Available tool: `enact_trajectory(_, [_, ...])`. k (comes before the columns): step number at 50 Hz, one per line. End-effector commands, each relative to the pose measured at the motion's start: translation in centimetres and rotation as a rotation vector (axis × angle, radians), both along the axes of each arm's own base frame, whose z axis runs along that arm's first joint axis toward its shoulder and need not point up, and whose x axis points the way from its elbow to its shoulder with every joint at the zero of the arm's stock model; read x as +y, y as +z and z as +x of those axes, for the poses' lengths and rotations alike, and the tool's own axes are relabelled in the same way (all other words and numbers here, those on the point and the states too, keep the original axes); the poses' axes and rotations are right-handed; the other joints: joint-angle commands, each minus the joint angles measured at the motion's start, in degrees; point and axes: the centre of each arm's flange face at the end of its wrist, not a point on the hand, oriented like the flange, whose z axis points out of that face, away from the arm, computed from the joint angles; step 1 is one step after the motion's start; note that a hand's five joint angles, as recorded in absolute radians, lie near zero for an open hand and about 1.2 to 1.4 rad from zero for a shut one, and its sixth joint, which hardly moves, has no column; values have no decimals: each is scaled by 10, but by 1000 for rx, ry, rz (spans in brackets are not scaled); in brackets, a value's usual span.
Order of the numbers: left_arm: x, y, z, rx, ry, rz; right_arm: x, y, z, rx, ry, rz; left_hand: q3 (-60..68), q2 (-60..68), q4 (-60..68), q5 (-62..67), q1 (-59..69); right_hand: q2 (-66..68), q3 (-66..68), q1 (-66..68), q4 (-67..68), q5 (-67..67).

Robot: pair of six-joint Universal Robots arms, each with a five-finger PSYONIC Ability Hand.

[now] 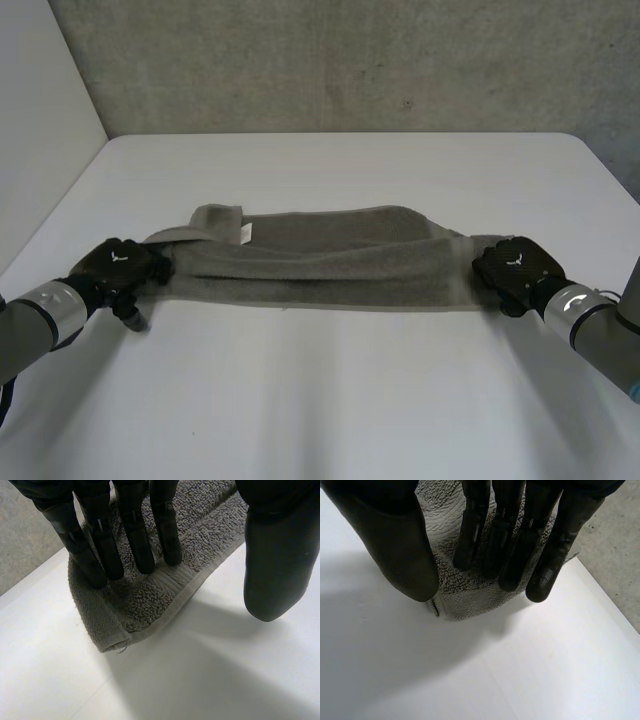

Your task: Fold the towel.

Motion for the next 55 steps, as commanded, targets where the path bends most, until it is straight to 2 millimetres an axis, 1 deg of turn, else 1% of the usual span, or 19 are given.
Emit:
enact_trajectory(1, [0, 0, -1, 0, -2, -1, -2, 1, 1, -1, -1, -7, -14, -14, -16, -10, -18, 1, 3, -3, 2, 12])
enact_trajectory(8, [0, 0, 0, 0, -1, 0, -3, -4, 1, 0, -1, 6, -14, -14, -16, -10, -18, 6, 8, 2, 7, 17])
enact_trajectory(11, [0, 0, 0, 0, -1, 0, -3, -5, 1, 2, -1, 6, -14, -14, -16, -10, -18, 94, 95, 90, 95, 105])
enact_trajectory(12, [1, 0, 0, 1, -2, 2, -4, -4, 2, 0, 0, 3, -14, -14, -16, -10, -18, 240, 241, 236, 241, 251])
enact_trajectory(16, [1, 0, 0, 1, -1, 2, -8, 3, 0, -11, -12, -14, -14, -14, -16, -10, -18, 241, 243, 237, 242, 252])
enact_trajectory(20, [0, 0, 0, 0, 1, -1, -13, 34, -3, -132, -63, -36, -14, -14, -16, -10, -18, 241, 243, 237, 242, 252])
enact_trajectory(21, [0, 0, 0, 0, 1, -1, -13, 35, -3, -133, -63, -36, -14, -14, -16, -10, -18, 241, 243, 237, 242, 252])
enact_trajectory(23, [0, 1, 0, 0, 1, -1, -20, 67, -18, -247, -128, -70, -20, -21, -23, -16, -25, 241, 243, 237, 242, 252])
enact_trajectory(26, [0, 1, 1, 0, 2, -1, -24, 80, -29, -342, -171, -58, -37, -38, -40, -33, -42, 241, 243, 237, 242, 252])
enact_trajectory(30, [0, 1, 1, -2, 3, -3, -24, 78, -30, -387, -180, -25, -52, -53, -55, -48, -57, 241, 243, 237, 242, 252])
enact_trajectory(34, [-1, 0, 2, -4, 3, -2, -26, 63, -33, -358, -196, 6, -54, -55, -57, -50, -59, 241, 243, 237, 242, 252])
enact_trajectory(41, [1, 0, 1, -5, 1, -1, -23, 56, -30, -305, -166, 14, -49, -50, -52, -45, -54, 241, 243, 237, 242, 252])
enact_trajectory(42, [1, 0, 1, -5, 1, -1, -17, 53, -26, -289, -153, 42, -49, -50, -52, -45, -54, 157, 158, 153, 158, 168])
enact_trajectory(43, [1, 0, 1, -4, 2, 0, -17, 53, -26, -289, -153, 43, -49, -50, -52, -45, -54, 156, 158, 152, 157, 167])
enact_trajectory(44, [1, 0, 1, -3, 3, 1, -12, 52, -26, -270, -141, 68, -49, -50, -52, -45, -54, -79, -77, -83, -78, -68])
enact_trajectory(51, [1, 1, 1, -2, 5, 0, -5, 49, -26, -205, -60, 103, -49, -50, -52, -45, -54, -127, -125, -131, -125, -116])
enact_trajectory(53, [2, 1, 1, -1, 5, 3, -21, 52, -53, -205, -157, 93, -49, -50, -52, -45, -54, -131, -130, -136, -130, -121])
enact_trajectory(54, [2, 1, 1, -1, 3, 1, -21, 52, -53, -205, -158, 93, -49, -50, -52, -45, -54, -132, -130, -136, -131, -121])
enact_trajectory(55, [2, 1, 1, -1, 3, 1, -27, 52, -66, -209, -219, 98, -49, -50, -52, -45, -54, -147, -145, -151, -146, -136])
